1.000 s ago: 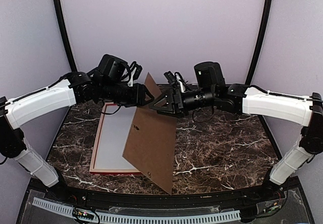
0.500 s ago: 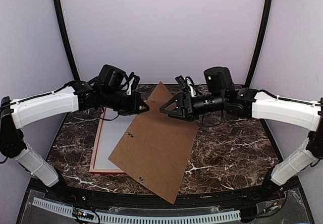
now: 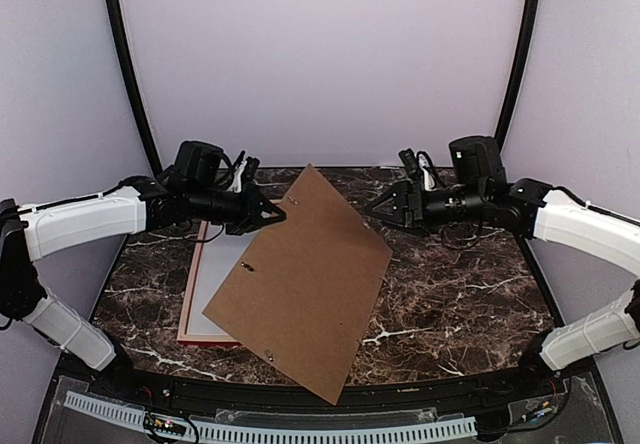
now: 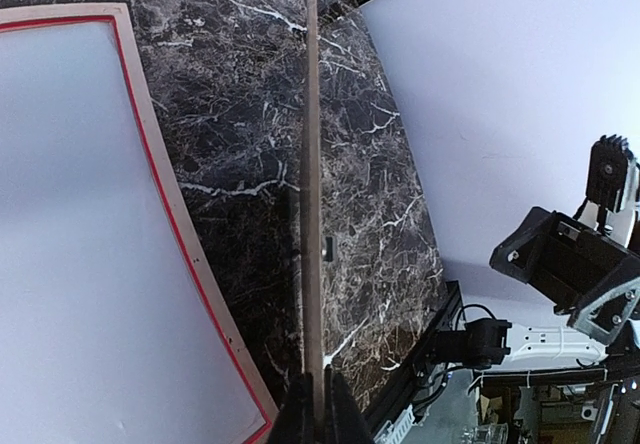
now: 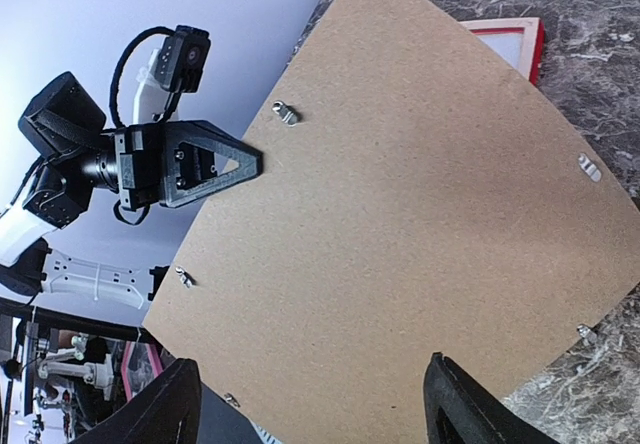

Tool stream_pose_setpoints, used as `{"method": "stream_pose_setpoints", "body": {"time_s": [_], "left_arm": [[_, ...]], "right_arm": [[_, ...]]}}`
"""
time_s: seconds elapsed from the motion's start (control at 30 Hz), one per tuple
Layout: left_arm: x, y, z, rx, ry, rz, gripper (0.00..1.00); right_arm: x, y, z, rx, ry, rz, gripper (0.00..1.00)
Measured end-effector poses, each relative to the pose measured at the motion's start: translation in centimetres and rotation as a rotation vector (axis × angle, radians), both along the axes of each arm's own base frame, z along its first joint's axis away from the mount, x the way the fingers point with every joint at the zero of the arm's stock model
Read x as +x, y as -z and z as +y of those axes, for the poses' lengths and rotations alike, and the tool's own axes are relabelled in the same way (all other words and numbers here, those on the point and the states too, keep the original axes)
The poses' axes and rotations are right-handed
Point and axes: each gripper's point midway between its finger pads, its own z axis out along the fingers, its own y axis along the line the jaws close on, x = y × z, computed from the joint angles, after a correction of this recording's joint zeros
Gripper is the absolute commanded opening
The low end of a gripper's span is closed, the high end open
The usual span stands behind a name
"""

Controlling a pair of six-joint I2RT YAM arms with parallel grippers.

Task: Put the photo into the frame
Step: Turn over the backboard.

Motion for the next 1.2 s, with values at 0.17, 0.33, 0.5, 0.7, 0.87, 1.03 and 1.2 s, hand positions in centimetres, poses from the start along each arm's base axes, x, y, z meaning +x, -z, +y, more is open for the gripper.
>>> {"method": "stream_pose_setpoints", "body": {"time_s": [0.17, 0.33, 0.5, 0.7, 0.87, 1.03, 1.2], "left_arm": [[0.7, -0.5, 0.9, -0.111, -0.009, 0.026, 0.00], [1.2, -1.7, 3.0, -0.235, -0.046, 0.051, 0.00], [2.8, -3.3, 6.8, -0.319, -0.130, 0.041, 0.00], [3.8, -4.6, 12.3, -0.347, -0.240, -0.011, 0.00], [4.1, -3.9, 16.6, -0.341, -0.330, -0.017, 0.00], [4.3, -2.1, 19.5, -0.333, -0.387, 0.010, 0.00], [4.6, -0.1, 20.7, -0.332, -0.406, 0.044, 0.00]], "right_arm": [[1.1, 0.5, -1.7, -0.025, 0.045, -0.004, 0.78], [1.9, 1.0, -2.9, -0.046, 0.072, -0.001, 0.78], [2.3, 1.5, -3.3, -0.060, 0.074, -0.001, 0.78], [2.9, 2.7, -3.3, -0.084, 0.067, 0.013, 0.78], [3.5, 4.5, -3.2, -0.112, 0.059, 0.041, 0.78], [4.0, 6.5, -2.7, -0.133, 0.045, 0.082, 0.78], [4.3, 8.1, -2.3, -0.151, 0.037, 0.117, 0.77]]}}
